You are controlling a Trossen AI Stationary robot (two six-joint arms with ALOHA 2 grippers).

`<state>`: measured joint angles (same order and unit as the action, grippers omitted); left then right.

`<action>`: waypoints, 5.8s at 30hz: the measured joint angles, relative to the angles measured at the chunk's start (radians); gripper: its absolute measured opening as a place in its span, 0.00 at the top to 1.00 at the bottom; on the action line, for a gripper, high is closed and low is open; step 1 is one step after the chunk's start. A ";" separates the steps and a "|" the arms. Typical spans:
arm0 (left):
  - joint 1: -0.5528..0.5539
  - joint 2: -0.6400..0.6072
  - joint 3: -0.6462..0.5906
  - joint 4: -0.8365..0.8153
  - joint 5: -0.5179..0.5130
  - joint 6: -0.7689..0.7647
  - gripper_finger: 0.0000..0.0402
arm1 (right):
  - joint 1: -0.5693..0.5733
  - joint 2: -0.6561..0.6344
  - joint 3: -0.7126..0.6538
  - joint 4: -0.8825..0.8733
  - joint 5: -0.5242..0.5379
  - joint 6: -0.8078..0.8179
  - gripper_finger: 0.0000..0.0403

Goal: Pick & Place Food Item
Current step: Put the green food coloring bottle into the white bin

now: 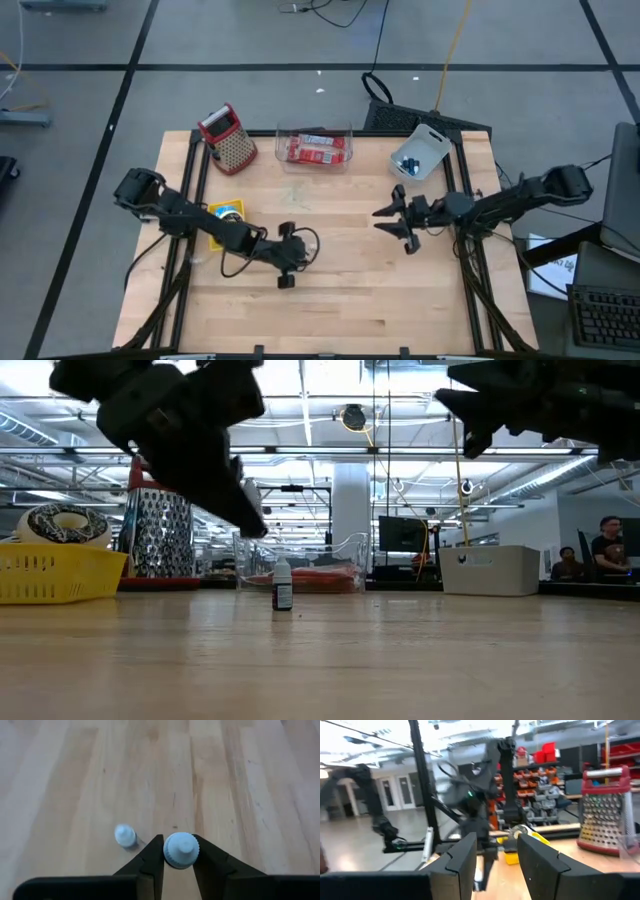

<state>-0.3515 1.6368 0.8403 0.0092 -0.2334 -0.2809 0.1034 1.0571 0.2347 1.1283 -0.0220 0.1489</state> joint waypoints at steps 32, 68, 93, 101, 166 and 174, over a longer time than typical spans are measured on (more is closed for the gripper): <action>0.144 0.001 0.183 -0.063 0.052 0.194 0.79 | 0.029 0.628 0.498 -0.185 -0.003 -0.170 0.51; 0.144 0.002 0.181 0.000 0.049 0.194 0.79 | 0.028 0.625 0.498 -0.195 -0.005 -0.219 0.85; 0.153 0.002 0.180 0.146 0.092 0.075 0.79 | 0.170 0.459 0.497 -0.432 0.303 -0.591 0.59; 0.186 0.002 0.181 0.340 0.132 0.067 0.79 | 0.339 0.354 0.498 -0.489 0.735 -0.806 0.55; 0.205 0.001 0.182 0.674 0.215 -0.114 0.79 | 0.312 0.437 0.496 0.036 0.649 -1.406 0.79; 0.206 0.001 0.182 0.670 0.233 -0.070 0.76 | 0.312 0.437 0.496 0.037 0.649 -1.394 0.80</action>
<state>-0.1455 1.6379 1.0225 0.6793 -0.0006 -0.3507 0.4152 1.4940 0.7307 1.1650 0.6266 -1.2455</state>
